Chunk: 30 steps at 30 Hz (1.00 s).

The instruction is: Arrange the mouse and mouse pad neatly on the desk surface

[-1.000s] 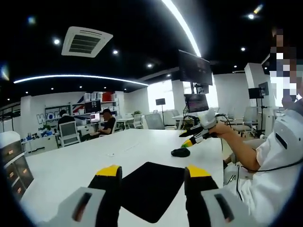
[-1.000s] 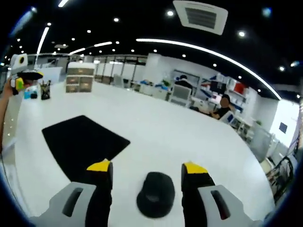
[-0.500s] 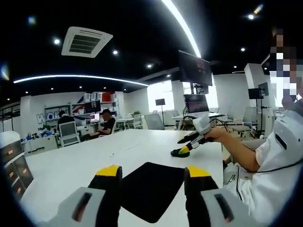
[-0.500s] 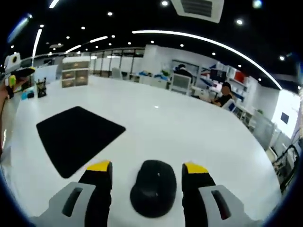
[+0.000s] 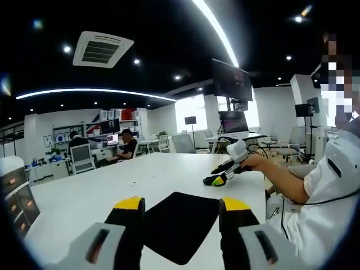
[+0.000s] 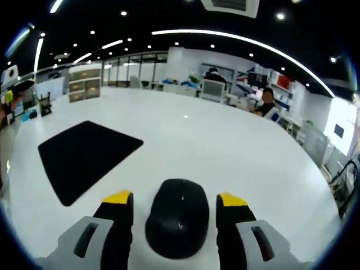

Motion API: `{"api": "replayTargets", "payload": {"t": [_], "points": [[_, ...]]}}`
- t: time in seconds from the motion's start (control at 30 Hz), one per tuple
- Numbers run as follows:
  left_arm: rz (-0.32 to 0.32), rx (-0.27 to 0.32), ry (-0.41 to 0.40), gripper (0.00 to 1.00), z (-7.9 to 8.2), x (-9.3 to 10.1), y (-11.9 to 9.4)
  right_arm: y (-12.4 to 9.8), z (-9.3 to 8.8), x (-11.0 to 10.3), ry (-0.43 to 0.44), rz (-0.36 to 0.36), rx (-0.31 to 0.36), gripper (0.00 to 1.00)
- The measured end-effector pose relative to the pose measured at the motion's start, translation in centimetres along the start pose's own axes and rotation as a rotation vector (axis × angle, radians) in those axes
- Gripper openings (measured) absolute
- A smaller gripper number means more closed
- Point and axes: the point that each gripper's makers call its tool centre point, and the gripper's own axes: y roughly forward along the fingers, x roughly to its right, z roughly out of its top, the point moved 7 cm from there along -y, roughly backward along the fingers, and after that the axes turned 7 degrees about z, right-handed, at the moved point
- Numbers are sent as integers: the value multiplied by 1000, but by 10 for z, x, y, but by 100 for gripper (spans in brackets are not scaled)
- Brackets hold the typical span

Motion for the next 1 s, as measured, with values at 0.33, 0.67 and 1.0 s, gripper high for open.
{"api": "replayTargets", "payload": {"t": [0.33,0.67,1.0], "points": [[2,-2,0,53,-1,1,0,12,-10,6,57,16,-5,58],[2,-1,1,53,-1,2,0,18,-12,5,96,31,17,60],[0,-6,4,53,-2,1,1,17,-9,10,96,12,32,46]]}}
